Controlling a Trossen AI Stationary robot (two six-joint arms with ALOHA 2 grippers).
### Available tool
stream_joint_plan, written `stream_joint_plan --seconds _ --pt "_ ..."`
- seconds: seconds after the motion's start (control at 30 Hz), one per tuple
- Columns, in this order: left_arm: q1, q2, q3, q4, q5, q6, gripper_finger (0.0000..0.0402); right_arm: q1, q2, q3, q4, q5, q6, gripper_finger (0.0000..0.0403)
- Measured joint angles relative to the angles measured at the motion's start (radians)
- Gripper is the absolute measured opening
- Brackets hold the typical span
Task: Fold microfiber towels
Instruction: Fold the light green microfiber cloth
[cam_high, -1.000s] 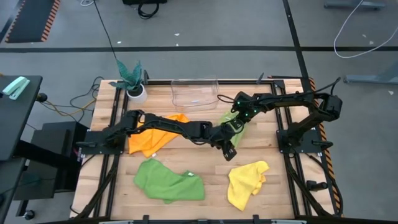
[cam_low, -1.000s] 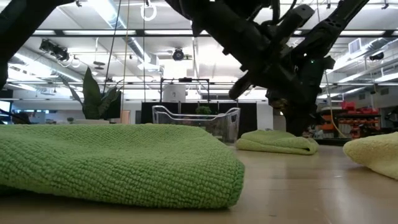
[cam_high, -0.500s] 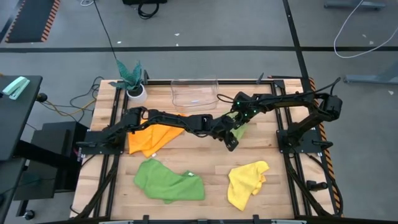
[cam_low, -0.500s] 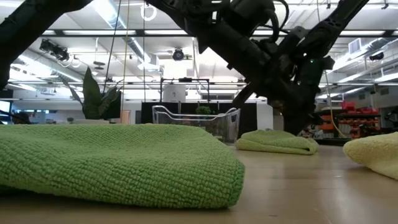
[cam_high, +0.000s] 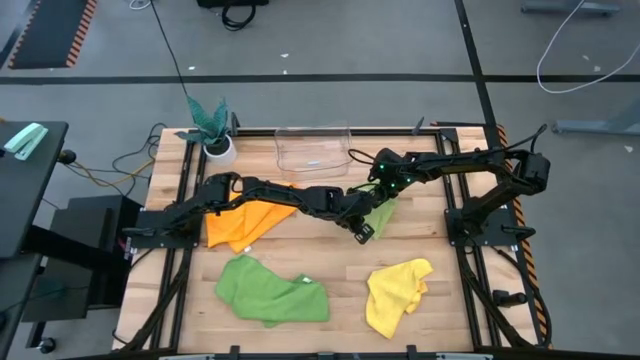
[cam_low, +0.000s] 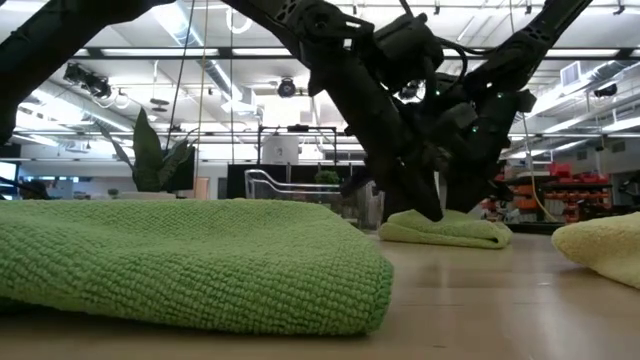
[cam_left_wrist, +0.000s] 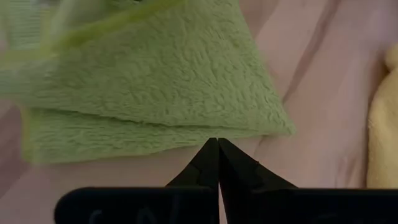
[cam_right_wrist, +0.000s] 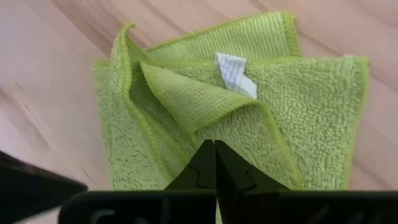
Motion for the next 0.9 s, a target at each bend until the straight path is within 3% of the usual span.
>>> stream_joint_plan --seconds 0.23,0.6,0.9 --pt "0.020 -0.001 0.000 -0.146 -0.013 -0.055 0.0005 0.007 0.000 0.000 -0.073 -0.003 -0.002 0.0000" --pt "0.033 -0.001 0.000 -0.157 -0.033 -0.087 0.0005 0.101 0.000 0.000 -0.068 -0.060 0.019 0.0000" --pt "0.056 -0.106 0.000 -0.296 -0.081 -0.051 0.0024 0.127 0.000 0.000 0.006 -0.081 0.053 0.0000"
